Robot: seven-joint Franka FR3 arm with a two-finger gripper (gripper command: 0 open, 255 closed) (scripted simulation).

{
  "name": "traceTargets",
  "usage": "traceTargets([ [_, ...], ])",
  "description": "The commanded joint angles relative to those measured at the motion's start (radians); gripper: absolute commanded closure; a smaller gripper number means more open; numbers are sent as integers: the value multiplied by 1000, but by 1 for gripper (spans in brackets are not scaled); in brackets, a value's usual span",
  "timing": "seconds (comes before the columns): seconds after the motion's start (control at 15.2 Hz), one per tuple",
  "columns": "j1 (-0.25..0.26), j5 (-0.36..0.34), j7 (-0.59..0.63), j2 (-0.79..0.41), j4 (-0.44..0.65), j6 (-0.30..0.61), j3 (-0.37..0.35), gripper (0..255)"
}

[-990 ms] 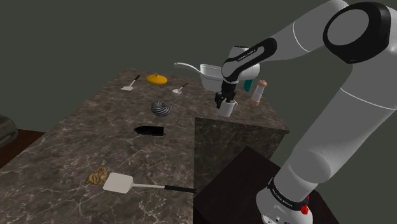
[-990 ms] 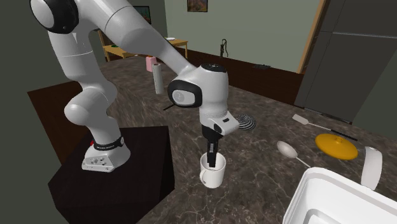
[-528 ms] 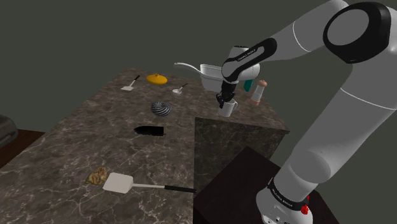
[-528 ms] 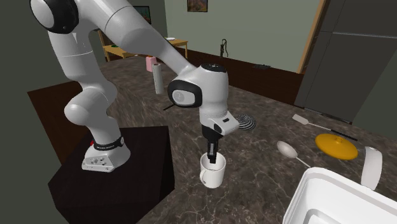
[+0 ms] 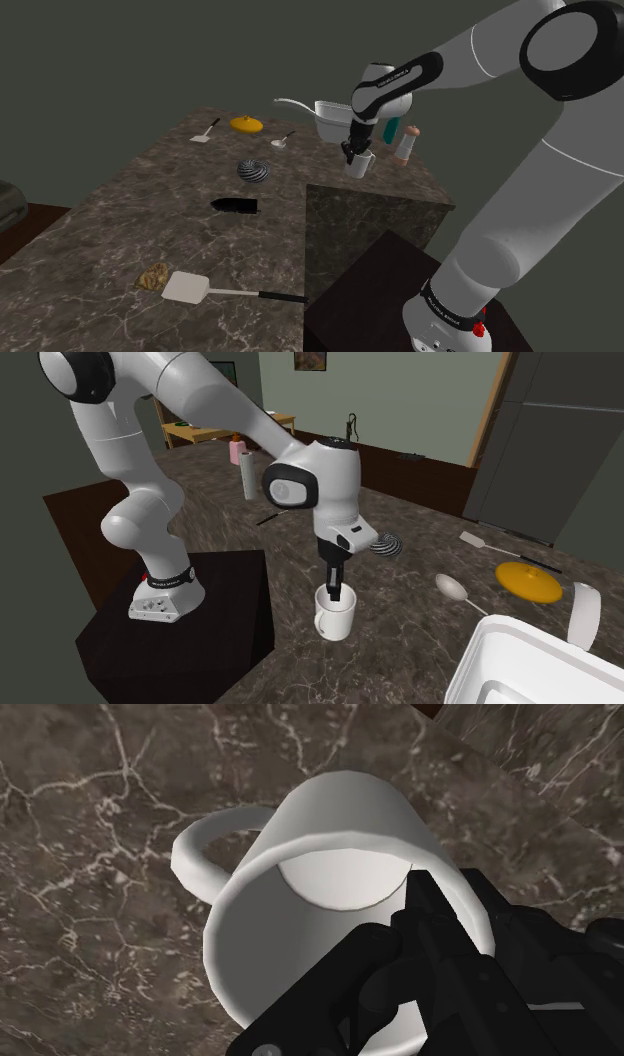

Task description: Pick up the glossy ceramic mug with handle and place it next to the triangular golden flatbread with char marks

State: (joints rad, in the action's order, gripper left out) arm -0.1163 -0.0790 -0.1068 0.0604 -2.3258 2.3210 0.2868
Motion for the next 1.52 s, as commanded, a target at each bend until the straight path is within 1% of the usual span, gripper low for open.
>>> traceTargets([
  [0.0, 0, -4, 2, 17, 12, -29, -1, 255],
  [0.73, 1, -18, 10, 88, 95, -180, -9, 255],
  [1.45, 3, -22, 10, 130, 202, -330, -17, 255],
])
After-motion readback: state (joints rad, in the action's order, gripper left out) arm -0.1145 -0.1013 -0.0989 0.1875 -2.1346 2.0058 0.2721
